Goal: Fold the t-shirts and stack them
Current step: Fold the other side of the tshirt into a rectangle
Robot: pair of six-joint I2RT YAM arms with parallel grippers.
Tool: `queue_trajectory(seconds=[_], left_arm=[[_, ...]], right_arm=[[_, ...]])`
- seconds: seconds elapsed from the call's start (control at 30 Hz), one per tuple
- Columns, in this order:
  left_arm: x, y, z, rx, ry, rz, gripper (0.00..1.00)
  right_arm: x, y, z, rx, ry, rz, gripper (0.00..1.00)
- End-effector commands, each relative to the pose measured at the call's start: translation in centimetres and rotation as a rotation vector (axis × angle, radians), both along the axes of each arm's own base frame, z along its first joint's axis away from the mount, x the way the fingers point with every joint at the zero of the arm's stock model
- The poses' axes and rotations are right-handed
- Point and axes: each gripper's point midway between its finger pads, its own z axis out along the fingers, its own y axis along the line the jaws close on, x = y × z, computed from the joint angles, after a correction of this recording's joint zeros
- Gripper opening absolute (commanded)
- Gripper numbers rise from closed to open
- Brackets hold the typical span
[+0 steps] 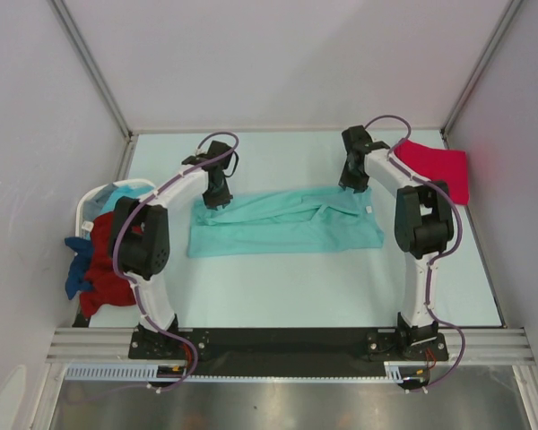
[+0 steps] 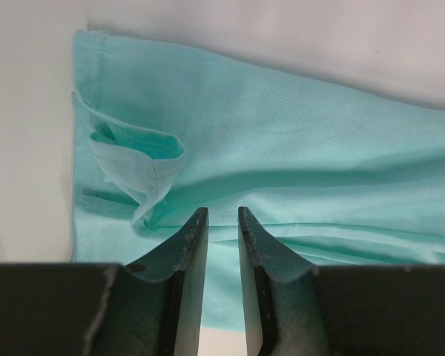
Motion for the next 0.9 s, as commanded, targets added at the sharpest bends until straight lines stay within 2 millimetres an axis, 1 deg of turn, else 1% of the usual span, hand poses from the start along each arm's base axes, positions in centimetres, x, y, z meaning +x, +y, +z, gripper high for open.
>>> queue_trajectory(seconds=[0.0, 0.13, 0.3, 0.33, 0.47, 0.5, 0.57, 0.6, 0.63, 0.77, 0.8, 0.87], left_arm=[[0.9, -0.4, 0.8, -0.012, -0.028, 0.002, 0.28], [0.8, -0.3, 0.7, -0.003, -0.025, -0.002, 0.29], [0.9, -0.4, 0.7, -0.008, -0.026, -0.005, 0.29], [1.0, -0.4, 0.7, -0.009, -0.027, -0.004, 0.28], [1.0, -0.4, 0.8, -0.009, -0.028, -0.007, 0.28], [1.0, -0.4, 0.9, -0.009, -0.028, -0.009, 0.29], [1.0, -0.4, 0.8, -0.008, -0.029, -0.007, 0.28], [1.0, -0.4, 0.9, -0.008, -0.029, -0.007, 0.28], [1.0, -0.4, 0.9, -0.009, -0.029, -0.009, 0.28], [1.0, -0.4, 0.9, -0.011, -0.029, -0.008, 0.28], [0.9, -0.5, 0.8, -0.012, -0.025, -0.01, 0.28], [0.8, -0.5, 0.8, -0.016, -0.025, -0.009, 0.28]], right_arm=[[-0.1, -0.2, -0.5, 0.0, 0.007, -0.008, 0.4], [0.0, -0.4, -0.8, -0.006, 0.008, -0.012, 0.4], [-0.3, -1.0, -2.2, -0.015, 0.043, -0.021, 0.39], [-0.6, -1.0, -2.6, -0.016, 0.052, -0.022, 0.38], [-0.8, -0.9, -2.8, -0.009, 0.055, -0.02, 0.27], [-0.8, -0.9, -2.9, -0.009, 0.058, -0.022, 0.19], [-1.0, -1.0, -2.9, -0.007, 0.057, -0.026, 0.11], [-1.0, -1.0, -2.6, -0.004, 0.051, -0.027, 0.05], [-1.0, -1.0, -2.5, -0.005, 0.046, -0.028, 0.01], [-1.4, -0.7, -1.6, -0.011, 0.033, -0.019, 0.0], [-1.4, -0.7, -1.0, -0.009, 0.02, -0.021, 0.0], [-1.8, -0.7, -0.6, -0.012, 0.016, -0.019, 0.0]])
